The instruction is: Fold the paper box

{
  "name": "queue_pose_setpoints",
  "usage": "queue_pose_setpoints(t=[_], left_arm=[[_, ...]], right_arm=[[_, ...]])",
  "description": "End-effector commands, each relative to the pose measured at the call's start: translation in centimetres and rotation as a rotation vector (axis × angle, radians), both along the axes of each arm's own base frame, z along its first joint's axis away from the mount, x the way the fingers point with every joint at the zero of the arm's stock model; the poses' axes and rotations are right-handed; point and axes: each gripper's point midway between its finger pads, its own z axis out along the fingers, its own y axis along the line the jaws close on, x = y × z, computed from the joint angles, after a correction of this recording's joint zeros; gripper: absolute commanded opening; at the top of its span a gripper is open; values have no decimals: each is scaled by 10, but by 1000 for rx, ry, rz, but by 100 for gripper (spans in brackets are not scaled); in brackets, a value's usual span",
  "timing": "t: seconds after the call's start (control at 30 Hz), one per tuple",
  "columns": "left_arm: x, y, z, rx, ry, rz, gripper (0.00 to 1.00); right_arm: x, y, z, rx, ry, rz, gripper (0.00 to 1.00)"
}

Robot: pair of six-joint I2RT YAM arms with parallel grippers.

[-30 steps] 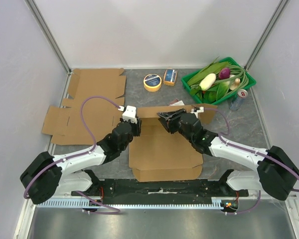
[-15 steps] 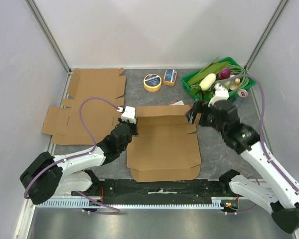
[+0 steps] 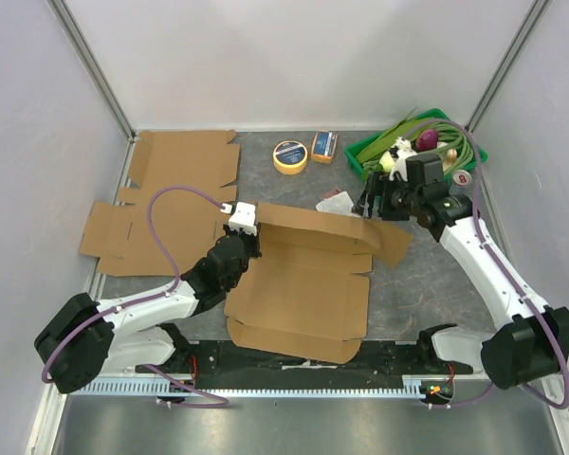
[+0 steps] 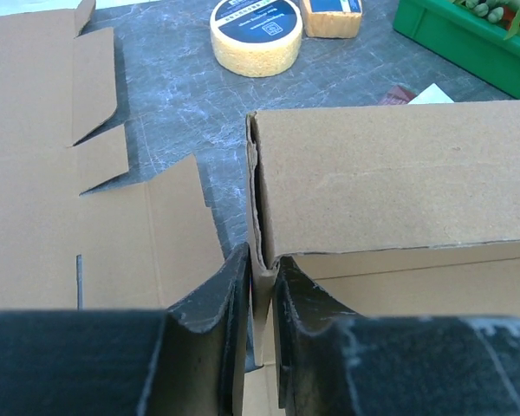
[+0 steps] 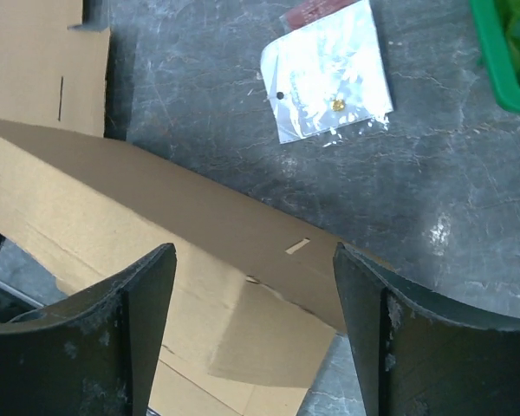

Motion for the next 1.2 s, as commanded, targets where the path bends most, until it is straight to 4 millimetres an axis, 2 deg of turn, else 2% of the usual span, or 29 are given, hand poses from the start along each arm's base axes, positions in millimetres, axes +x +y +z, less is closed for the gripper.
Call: queue_pose_setpoints(t=[0.0, 0.03, 0.1, 0.2, 0.27, 0.33, 0.43, 0.53, 0.67, 0.73, 0.9, 1.1, 1.17], left_arm=[[2, 0, 19, -15, -47, 3, 20], [2, -1, 18, -14, -45, 1, 20], [1, 0, 17, -16, -39, 4, 17], [2, 1, 12, -17, -24, 16, 14], [3, 3, 8, -24, -15, 34, 9], [3, 5, 8, -26, -15, 52, 4], [4, 8, 11, -39, -19, 71, 2], [5, 10, 10, -41, -18, 87, 2], [5, 12, 10, -54, -18, 113, 2], [5, 12, 11, -55, -20, 119, 2], [3, 14, 15, -58, -31, 130, 2], [0, 12, 17, -75, -31, 123, 2], [-1, 10, 17, -83, -29, 119, 2]], right_arm=[[-3, -9, 28, 112, -75, -44, 82], [-5, -15, 39, 88, -129, -49, 83], [-13, -20, 45, 52, -137, -33, 87], [-33, -14, 37, 46, -66, 43, 88], [-45, -3, 33, 109, -39, 81, 86], [-51, -1, 38, 135, -56, 88, 85], [-51, -7, 39, 118, -82, 58, 85], [-54, 4, 35, 183, -35, 79, 82], [-56, 1, 18, 224, 34, -22, 68], [-56, -2, 20, 254, 26, -82, 67], [-55, 9, 4, 330, 83, -85, 68], [-44, 35, 21, 582, 70, -73, 66], [-41, 41, 29, 656, 71, -70, 62]])
